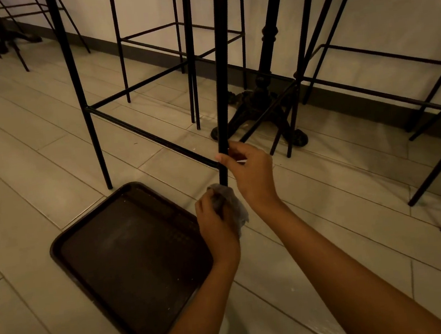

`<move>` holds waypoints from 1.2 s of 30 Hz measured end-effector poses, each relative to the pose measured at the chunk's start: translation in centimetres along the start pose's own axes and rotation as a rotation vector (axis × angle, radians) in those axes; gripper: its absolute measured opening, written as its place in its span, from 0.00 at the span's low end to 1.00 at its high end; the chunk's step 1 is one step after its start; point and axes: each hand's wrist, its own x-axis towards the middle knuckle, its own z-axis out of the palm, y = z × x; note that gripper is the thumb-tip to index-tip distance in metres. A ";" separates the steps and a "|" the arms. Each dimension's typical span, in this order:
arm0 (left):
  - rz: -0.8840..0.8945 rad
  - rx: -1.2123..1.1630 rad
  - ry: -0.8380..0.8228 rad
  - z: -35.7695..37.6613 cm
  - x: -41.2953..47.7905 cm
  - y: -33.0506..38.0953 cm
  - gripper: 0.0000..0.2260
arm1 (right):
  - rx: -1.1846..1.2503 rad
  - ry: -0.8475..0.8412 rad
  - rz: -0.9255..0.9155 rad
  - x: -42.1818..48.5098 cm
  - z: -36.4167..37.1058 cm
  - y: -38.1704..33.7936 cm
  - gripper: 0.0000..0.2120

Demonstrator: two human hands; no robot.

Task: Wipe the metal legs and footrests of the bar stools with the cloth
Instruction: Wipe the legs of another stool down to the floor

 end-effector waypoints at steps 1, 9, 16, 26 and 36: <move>0.031 0.014 -0.003 0.1 0.1 -0.1 0.13 | -0.004 0.004 -0.001 0.0 0.0 0.1 0.13; 0.007 0.015 -0.035 0.2 -1.2 -3.2 0.09 | 0.008 0.008 -0.033 0.1 0.0 0.1 0.12; 0.011 0.041 -0.044 0.4 -1.2 -2.8 0.14 | -0.022 0.020 -0.050 -0.1 0.1 0.3 0.12; -0.166 -0.059 -0.092 -0.6 -2.0 -4.5 0.12 | -0.019 0.064 -0.074 -0.3 0.4 0.6 0.11; 0.020 -0.046 -0.035 0.2 -1.8 -3.4 0.08 | 0.010 0.056 -0.082 -0.5 0.4 0.7 0.12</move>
